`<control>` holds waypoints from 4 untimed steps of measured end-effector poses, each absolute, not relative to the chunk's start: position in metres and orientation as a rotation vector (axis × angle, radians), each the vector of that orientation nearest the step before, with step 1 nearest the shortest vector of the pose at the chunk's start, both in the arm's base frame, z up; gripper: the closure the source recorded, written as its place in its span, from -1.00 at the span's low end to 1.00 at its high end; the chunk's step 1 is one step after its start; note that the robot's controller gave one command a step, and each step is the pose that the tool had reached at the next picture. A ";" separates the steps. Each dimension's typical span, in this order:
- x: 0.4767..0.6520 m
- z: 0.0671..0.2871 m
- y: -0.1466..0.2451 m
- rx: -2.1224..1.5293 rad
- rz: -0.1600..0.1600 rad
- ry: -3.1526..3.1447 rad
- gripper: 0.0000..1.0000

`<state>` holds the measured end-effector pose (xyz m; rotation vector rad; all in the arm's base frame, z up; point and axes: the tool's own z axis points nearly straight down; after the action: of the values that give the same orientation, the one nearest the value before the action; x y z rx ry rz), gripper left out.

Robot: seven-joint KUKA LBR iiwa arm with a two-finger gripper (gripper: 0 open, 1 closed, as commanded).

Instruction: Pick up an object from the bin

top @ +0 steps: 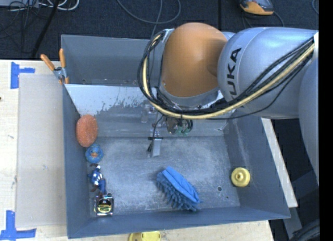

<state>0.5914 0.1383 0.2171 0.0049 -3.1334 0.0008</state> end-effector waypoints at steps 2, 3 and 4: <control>0.564 0.150 0.082 0.008 -0.001 -3.143 -1.00; 0.563 0.117 0.061 0.133 0.002 -3.133 -1.00; 0.534 0.137 0.031 -0.096 0.000 -3.138 -1.00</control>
Offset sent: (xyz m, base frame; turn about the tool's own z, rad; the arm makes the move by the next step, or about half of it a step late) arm -0.0583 -0.1205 -0.1471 -0.0021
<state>0.5338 0.0306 0.1374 -0.0958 -3.1376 0.0000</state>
